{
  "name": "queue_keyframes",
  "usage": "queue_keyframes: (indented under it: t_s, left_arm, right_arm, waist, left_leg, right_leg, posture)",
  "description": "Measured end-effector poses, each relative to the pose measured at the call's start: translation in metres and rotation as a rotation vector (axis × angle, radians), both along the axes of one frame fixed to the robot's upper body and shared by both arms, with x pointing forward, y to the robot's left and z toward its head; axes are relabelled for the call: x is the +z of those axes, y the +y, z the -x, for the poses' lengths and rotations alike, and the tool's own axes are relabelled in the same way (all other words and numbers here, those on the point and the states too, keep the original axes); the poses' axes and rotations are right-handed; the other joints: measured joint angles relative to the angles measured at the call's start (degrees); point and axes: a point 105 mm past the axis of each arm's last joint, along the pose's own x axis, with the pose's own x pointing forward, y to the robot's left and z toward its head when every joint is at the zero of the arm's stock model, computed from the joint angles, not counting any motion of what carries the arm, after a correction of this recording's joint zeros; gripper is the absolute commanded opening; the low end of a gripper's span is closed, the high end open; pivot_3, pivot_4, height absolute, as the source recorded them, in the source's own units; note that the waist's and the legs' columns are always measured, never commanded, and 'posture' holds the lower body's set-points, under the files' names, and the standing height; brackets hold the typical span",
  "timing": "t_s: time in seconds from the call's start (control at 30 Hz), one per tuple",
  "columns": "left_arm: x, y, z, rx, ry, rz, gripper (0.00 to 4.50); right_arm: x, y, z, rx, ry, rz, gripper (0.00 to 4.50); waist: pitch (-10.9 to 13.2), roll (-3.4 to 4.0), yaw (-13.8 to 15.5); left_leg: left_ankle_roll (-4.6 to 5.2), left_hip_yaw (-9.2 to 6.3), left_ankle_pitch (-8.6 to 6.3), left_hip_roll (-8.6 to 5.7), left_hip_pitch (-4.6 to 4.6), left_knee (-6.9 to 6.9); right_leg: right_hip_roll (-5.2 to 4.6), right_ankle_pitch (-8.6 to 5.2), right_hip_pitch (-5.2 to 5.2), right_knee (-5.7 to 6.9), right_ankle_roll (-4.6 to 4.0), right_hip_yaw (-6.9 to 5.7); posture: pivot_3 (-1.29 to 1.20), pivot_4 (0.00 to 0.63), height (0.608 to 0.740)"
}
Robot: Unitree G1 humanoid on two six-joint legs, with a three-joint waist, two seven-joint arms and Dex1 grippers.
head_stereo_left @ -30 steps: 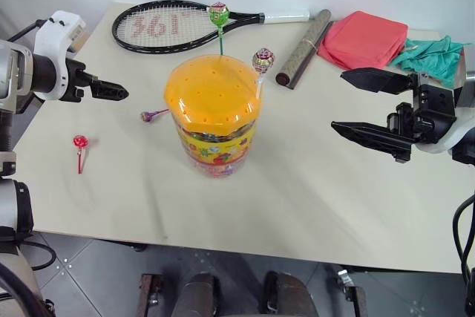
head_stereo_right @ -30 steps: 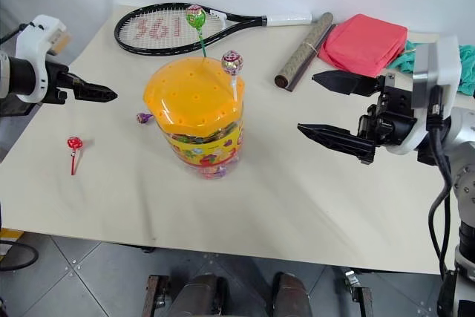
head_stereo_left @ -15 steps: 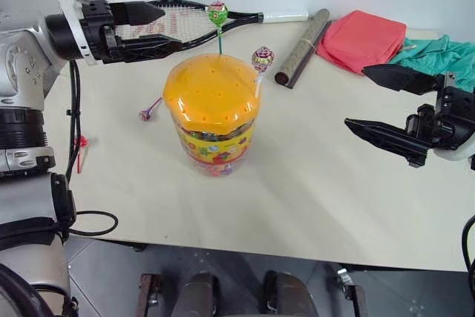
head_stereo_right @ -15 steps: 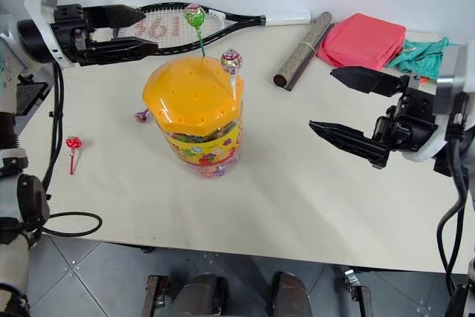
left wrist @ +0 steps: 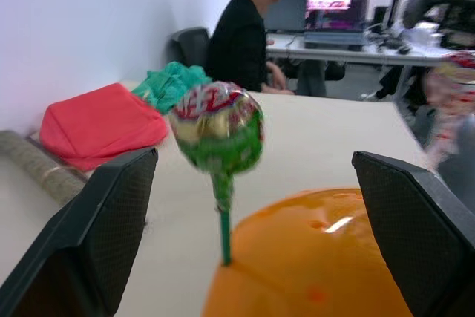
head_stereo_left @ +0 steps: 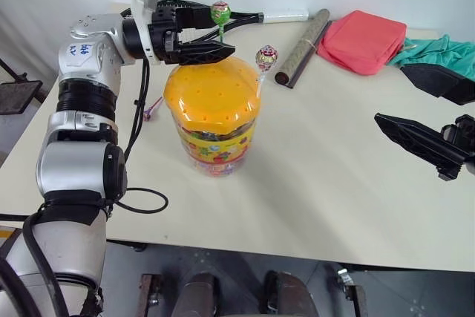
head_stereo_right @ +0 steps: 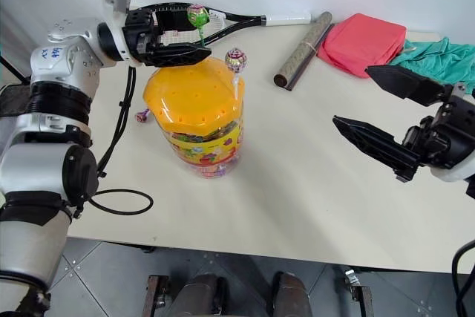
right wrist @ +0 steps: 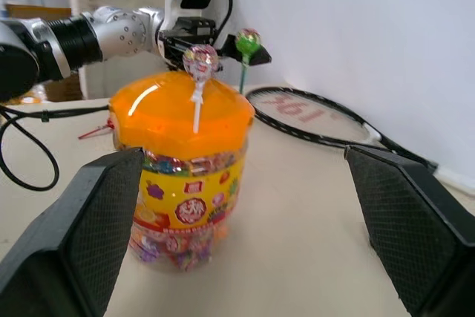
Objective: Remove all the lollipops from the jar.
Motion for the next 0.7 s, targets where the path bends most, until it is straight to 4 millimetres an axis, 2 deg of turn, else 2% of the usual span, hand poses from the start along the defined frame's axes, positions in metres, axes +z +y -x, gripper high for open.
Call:
queue_keyframes:
  t_s: [0.03,0.07,0.2,0.23,0.33,0.57,0.7]
  left_arm:
    - [-0.0004,-0.0015,-0.0009,0.001,-0.001,-0.003,4.46]
    - [-0.0005,-0.0035,-0.002,0.003,-0.002,-0.002,4.28]
    - [-0.0011,-0.0058,-0.0047,0.015,-0.002,-0.012,3.36]
    - [-0.0011,-0.0063,-0.0053,0.019,-0.002,-0.019,2.98]
    - [-0.0017,-0.0057,-0.0072,0.032,0.005,-0.024,2.25]
    - [0.0014,-0.0083,-0.0081,0.034,0.015,-0.021,0.04]
    - [0.0041,-0.0099,-0.0078,0.03,0.012,-0.006,0.02]
  right_arm:
    - [0.0005,0.0001,0.0011,-0.005,-0.005,0.0,4.5]
    - [0.0002,0.0003,0.0021,-0.011,-0.006,0.002,4.5]
    - [-0.0022,0.0013,0.0036,-0.027,-0.002,0.007,4.5]
    - [-0.0025,0.0003,0.0039,-0.033,-0.001,0.005,4.5]
    - [-0.0018,-0.0013,0.0053,-0.051,-0.011,0.003,4.5]
    - [-0.0005,-0.0005,0.0064,-0.052,-0.03,0.004,4.5]
    - [0.0003,-0.0006,0.0063,-0.055,-0.039,0.005,4.5]
  waist:
    - [0.0,0.0,0.01]
    - [0.0,0.0,0.12]
    - [0.0,-0.01,0.42]
    - [0.0,-0.01,0.45]
    - [0.0,0.0,0.44]
    - [0.0,0.0,0.36]
    - [0.0,-0.01,0.21]
  left_leg:
    - [0.0,0.0,0.0,0.0,0.01,0.01]
    - [0.01,-0.02,-0.01,-0.01,0.0,0.02]
    - [0.07,-0.04,-0.04,-0.02,-0.02,0.07]
    - [0.08,-0.04,-0.04,-0.02,-0.02,0.06]
    - [0.08,-0.03,-0.04,-0.01,-0.01,0.06]
    - [0.08,-0.03,-0.04,-0.01,-0.02,0.06]
    - [0.08,-0.03,-0.04,-0.01,-0.02,0.06]
  right_leg:
    - [0.0,0.0,0.01,0.0,0.0,0.01]
    - [0.0,0.0,0.02,0.0,0.0,0.01]
    - [-0.01,0.01,0.03,0.0,0.02,0.01]
    - [-0.01,0.01,0.03,0.0,0.02,0.01]
    - [-0.01,0.01,0.03,0.0,0.02,0.01]
    - [-0.01,0.01,0.02,-0.01,0.02,0.01]
    - [-0.01,0.01,0.02,-0.01,0.02,0.01]
  posture:
    - [0.0,0.15,0.74]
    - [0.0,0.15,0.74]
    - [0.0,0.15,0.74]
    - [0.0,0.15,0.74]
    - [0.0,0.15,0.74]
    - [0.0,0.15,0.74]
    - [0.0,0.15,0.74]
